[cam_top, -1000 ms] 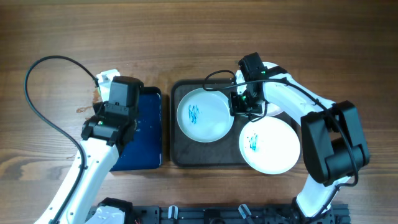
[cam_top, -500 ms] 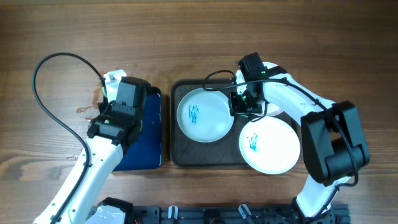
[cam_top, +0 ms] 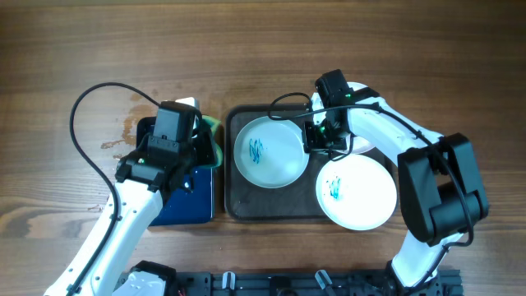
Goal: Clean dirty plates on tray and stack at the side
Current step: 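Move the sponge with the left gripper onto the held white plate, then scrub the plate's blue marks with the sponge in circles, left gripper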
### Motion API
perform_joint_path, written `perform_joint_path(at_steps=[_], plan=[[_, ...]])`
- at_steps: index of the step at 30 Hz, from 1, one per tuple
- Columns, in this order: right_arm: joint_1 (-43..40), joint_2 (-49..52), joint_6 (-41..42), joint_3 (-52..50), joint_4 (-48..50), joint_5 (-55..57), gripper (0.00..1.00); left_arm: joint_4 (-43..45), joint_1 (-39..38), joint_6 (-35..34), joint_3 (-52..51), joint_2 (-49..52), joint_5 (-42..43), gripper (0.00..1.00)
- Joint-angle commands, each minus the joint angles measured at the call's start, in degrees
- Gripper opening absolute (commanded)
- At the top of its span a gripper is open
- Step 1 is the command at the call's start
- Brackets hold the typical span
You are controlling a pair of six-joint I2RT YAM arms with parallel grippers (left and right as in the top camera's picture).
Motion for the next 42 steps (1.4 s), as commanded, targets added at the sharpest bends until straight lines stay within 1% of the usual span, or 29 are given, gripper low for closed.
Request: perform_joint_path(at_steps=[1, 3, 9, 12, 17, 19, 22, 24, 26, 29, 30, 33, 35, 39, 41, 42], plan=[[0.24, 0.85, -1.18, -0.15, 0.11, -0.28, 0.05, 2.03, -0.72, -3.48, 0.85, 1.09, 11.3, 0.04], [0.24, 0.85, -1.16, -0.15, 0.28, -0.31, 0.05, 3.21, -3.08, -6.8, 0.85, 4.55, 11.54, 0.04], [0.24, 0.85, -1.18, -0.15, -0.44, -1.18, 0.05, 10.49, -10.47, -8.59, 1.44, 16.59, 11.58, 0.04], [0.24, 0.85, -1.18, -0.15, -0.63, -1.4, 0.05, 15.04, -13.46, -10.14, 3.61, 21.64, 11.58, 0.04], [0.24, 0.85, -1.01, -0.15, -0.72, -1.81, 0.05, 21.64, -16.55, -12.98, 5.33, 28.04, 11.96, 0.04], [0.24, 0.85, -1.05, -0.15, -1.01, -1.79, 0.05, 24.04, -16.87, -13.2, 5.33, 30.25, 11.96, 0.04], [0.24, 0.85, -1.03, -0.15, -1.55, -1.79, 0.05, 26.32, -16.85, -16.22, 5.4, 34.03, 11.96, 0.04], [0.24, 0.85, -1.01, -0.15, -1.68, -1.79, 0.05, 25.64, -16.85, -16.37, 5.42, 35.93, 11.47, 0.04], [0.24, 0.87, -1.01, -0.15, -1.86, -1.79, 0.05, 23.41, -16.63, -16.41, 5.44, 36.35, 8.35, 0.04], [0.24, 0.85, -1.01, -0.15, -2.16, -1.79, 0.04, 18.99, -15.19, -16.39, 5.77, 36.22, -0.26, 0.04], [0.24, 0.87, -0.98, -0.15, -2.29, -1.79, 0.05, 16.2, -14.34, -16.39, 5.81, 36.22, -4.68, 0.04], [0.24, 0.85, -0.96, -0.15, -2.34, -1.79, 0.05, 9.31, -12.39, -16.39, 5.81, 36.22, -12.9, 0.04], [0.24, 0.85, -0.96, -0.15, -2.34, -1.79, 0.04, 6.05, -11.43, -16.39, 5.81, 36.22, -16.46, 0.04], [0.24, 0.85, -0.94, -0.15, -2.32, -1.77, 0.05, 3.19, -10.8, -16.11, 5.81, 36.22, -16.72, 0.04], [0.24, 0.85, -0.96, -0.15, -2.32, -1.77, 0.05, 3.23, -11.39, -15.47, 5.84, 36.22, -14.53, 0.04], [0.24, 0.85, -0.98, -0.15, -2.32, -1.77, 0.05, 3.45, -12.02, -13.2, 6.14, 36.22, -10.8, 0.04]])
